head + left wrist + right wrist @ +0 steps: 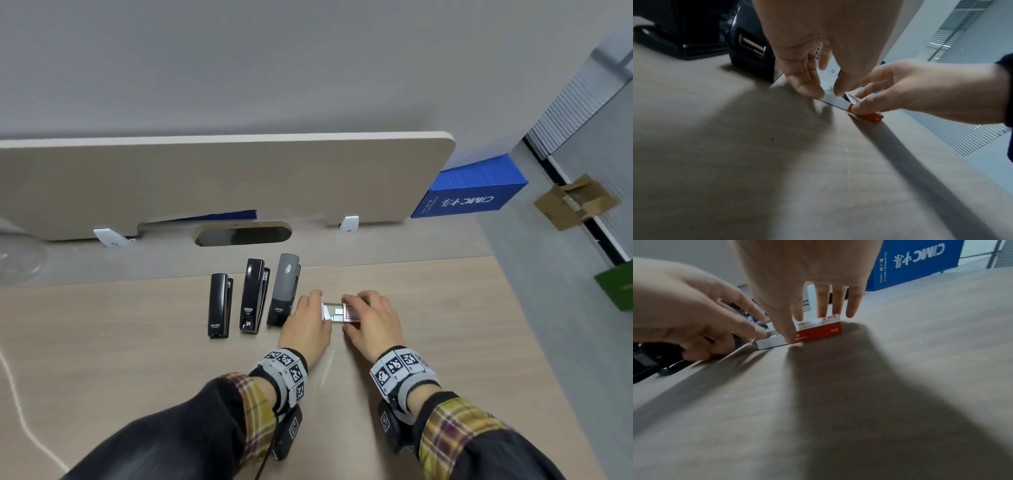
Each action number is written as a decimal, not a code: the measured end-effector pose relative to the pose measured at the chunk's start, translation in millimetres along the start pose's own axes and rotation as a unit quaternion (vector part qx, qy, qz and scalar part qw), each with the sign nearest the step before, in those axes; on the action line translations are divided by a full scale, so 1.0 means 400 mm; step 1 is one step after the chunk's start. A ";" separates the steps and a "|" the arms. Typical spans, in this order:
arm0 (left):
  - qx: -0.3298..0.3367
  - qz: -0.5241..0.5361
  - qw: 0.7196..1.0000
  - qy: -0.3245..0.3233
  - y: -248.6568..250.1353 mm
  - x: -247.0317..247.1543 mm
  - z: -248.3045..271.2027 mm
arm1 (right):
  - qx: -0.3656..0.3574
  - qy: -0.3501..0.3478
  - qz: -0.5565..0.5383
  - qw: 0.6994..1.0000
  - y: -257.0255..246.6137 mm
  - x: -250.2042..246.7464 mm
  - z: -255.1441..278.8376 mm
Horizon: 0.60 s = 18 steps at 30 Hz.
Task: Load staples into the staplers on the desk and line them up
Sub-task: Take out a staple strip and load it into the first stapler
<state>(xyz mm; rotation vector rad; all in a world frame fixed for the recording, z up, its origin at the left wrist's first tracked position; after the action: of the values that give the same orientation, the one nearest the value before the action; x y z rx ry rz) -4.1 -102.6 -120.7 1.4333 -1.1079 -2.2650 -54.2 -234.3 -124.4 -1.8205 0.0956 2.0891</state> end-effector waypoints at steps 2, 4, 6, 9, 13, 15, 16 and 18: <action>0.013 -0.014 0.999 0.042 0.020 -0.046 0.002 | -0.011 0.007 -0.002 1.000 -0.021 -0.013 -0.006; 0.049 -0.037 0.992 0.110 0.045 -0.112 -0.002 | 0.002 0.013 -0.022 1.000 -0.045 -0.035 -0.019; 0.086 -0.075 0.978 0.174 0.061 -0.168 -0.015 | 0.016 0.011 -0.044 0.999 -0.070 -0.052 -0.037; 0.060 -0.133 0.972 0.185 0.053 -0.207 -0.040 | 0.016 0.009 -0.064 0.998 -0.112 -0.071 -0.051; 0.013 -0.165 0.981 0.096 0.022 -0.174 -0.034 | 0.022 0.002 -0.101 0.995 -0.135 -0.070 -0.023; 0.020 -0.168 0.983 0.072 0.018 -0.164 -0.023 | 0.025 -0.004 -0.110 0.994 -0.136 -0.062 0.002; 0.021 -0.178 0.982 0.057 0.015 -0.162 -0.015 | 0.024 -0.007 -0.109 0.994 -0.137 -0.058 0.016; 0.021 -0.202 0.979 0.025 0.007 -0.161 0.006 | 0.019 -0.014 -0.114 0.993 -0.139 -0.053 0.047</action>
<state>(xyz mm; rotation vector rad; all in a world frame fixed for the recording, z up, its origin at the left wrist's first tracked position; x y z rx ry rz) 24.8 -67.3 -75.0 1.8654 -0.9199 -2.4598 -52.3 -182.0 -90.2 -1.6927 -0.0755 1.9387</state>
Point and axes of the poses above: each hand's wrist, its own z-axis away from the middle knuckle, its own x-axis out of the palm, y = z × x, the point moved 6 cm from there along -z, towards the middle knuckle, and after that the axes turned 10 degrees about z, right-handed, at the moved point
